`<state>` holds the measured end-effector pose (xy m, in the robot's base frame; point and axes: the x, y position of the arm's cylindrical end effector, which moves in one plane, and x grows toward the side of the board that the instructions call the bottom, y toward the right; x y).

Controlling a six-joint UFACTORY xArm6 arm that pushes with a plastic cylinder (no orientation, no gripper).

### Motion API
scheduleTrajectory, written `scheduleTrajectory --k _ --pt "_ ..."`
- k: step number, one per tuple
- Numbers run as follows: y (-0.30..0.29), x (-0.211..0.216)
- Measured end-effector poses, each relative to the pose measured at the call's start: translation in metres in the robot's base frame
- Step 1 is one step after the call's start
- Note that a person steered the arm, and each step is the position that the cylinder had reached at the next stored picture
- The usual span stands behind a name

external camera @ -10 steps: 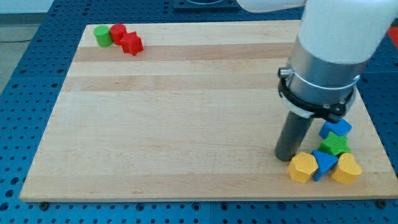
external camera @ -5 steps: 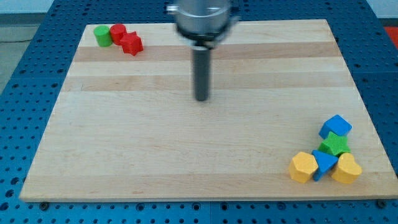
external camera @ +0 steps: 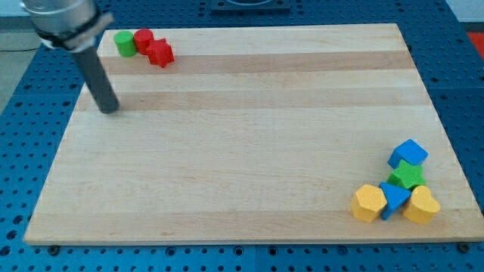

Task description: Move the green circle in between red circle and red star

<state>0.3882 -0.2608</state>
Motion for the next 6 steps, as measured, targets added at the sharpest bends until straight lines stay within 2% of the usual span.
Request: scheduleTrajectory --k 1,2,3,6 --pt "-0.032 -0.059" --pt "-0.034 -0.126" --pt "-0.032 -0.149" --pt "0.057 -0.143"
